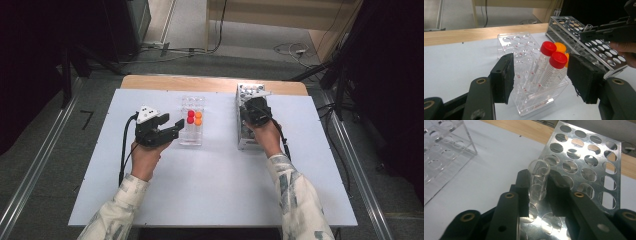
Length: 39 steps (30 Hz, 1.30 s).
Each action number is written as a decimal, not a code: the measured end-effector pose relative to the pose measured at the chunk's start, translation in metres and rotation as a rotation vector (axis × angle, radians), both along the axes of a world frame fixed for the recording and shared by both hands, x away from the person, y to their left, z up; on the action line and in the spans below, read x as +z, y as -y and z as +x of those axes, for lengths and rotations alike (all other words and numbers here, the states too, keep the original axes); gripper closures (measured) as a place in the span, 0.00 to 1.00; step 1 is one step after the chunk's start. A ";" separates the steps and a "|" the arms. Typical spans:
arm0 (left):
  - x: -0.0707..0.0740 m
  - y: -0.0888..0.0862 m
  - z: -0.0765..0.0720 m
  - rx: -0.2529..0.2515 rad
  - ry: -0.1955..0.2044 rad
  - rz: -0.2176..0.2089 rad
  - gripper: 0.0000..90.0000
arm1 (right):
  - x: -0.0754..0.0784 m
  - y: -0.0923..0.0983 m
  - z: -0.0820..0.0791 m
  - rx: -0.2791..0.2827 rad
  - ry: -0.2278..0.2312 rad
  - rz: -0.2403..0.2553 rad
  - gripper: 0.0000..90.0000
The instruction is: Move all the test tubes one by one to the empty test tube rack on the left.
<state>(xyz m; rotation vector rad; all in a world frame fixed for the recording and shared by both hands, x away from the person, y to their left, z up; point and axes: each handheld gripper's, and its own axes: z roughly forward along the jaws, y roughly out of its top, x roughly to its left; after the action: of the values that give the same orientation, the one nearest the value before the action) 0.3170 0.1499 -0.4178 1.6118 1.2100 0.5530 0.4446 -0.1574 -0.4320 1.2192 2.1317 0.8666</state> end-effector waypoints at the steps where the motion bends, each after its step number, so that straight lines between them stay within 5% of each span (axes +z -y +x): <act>1: 0.000 0.000 0.000 0.000 0.000 0.000 0.44 | 0.000 0.000 0.000 -0.002 0.000 -0.001 0.80; 11: 0.004 0.002 -0.005 -0.006 0.018 -0.005 0.44 | 0.006 -0.001 -0.007 0.002 0.072 0.014 0.82; 26: 0.013 0.000 -0.009 -0.013 0.042 -0.040 0.44 | 0.060 0.007 -0.048 0.074 0.194 0.109 0.82; 32: 0.021 -0.001 -0.012 -0.024 0.061 -0.071 0.44 | 0.066 0.004 -0.070 0.147 0.171 0.182 0.82; 39: 0.027 -0.001 -0.016 -0.031 0.076 -0.084 0.44 | 0.055 -0.002 -0.097 0.232 0.138 0.180 0.82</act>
<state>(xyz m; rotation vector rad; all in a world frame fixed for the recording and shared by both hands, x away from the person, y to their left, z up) 0.3008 0.1512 -0.3910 1.5231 1.1358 0.5329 0.3479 -0.1549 -0.3774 0.9757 2.1472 1.2289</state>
